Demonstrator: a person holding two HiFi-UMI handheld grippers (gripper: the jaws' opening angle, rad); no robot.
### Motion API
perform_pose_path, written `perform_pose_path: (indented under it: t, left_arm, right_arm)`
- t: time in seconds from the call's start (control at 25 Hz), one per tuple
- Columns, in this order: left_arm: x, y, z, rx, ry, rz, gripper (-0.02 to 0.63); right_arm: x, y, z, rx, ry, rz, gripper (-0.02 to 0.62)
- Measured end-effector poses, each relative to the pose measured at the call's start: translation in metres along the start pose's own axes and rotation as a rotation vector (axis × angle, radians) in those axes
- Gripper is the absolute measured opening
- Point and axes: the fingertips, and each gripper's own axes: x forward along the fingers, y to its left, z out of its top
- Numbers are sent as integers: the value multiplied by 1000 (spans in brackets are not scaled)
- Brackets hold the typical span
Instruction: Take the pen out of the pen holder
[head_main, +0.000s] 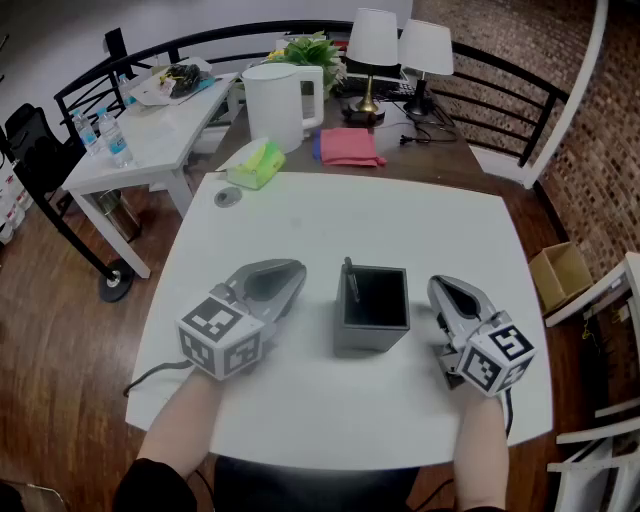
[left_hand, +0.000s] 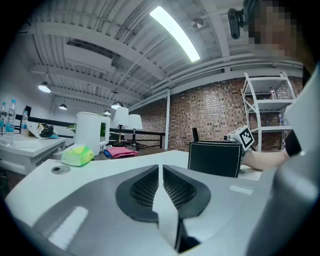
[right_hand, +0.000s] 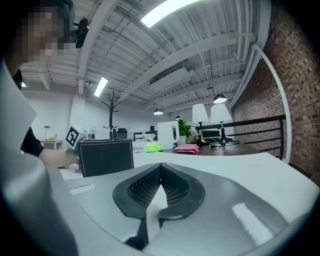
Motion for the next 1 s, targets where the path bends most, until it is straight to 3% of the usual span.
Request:
perform_pose_path:
  t: [0.12,0.32,0.44,0.52,0.8,1.0]
  left_arm:
    - [-4,-2,8,-26,-33,-19,23]
    - [-9,-29,46,-109,-103,-165,56]
    - [-7,-50,59,-67,-91,-232,124]
    - [-3,-59,65,-37,-92,-256,129]
    - [18,-77,67,-55,-51,-321,129]
    - [28,-83,62,-3,-12,-309,127]
  right_arm:
    - [0,1,-2,2,3,1,14]
    - [-2,1,-2,0,12,0,14]
    - [-2,2,-2,0,8,1,14]
    - [-2,2,-2,0,8,4,14]
    - [-1,3,-2,-2,10,15,14]
    - [0,5,-2,-5,16,30,14]
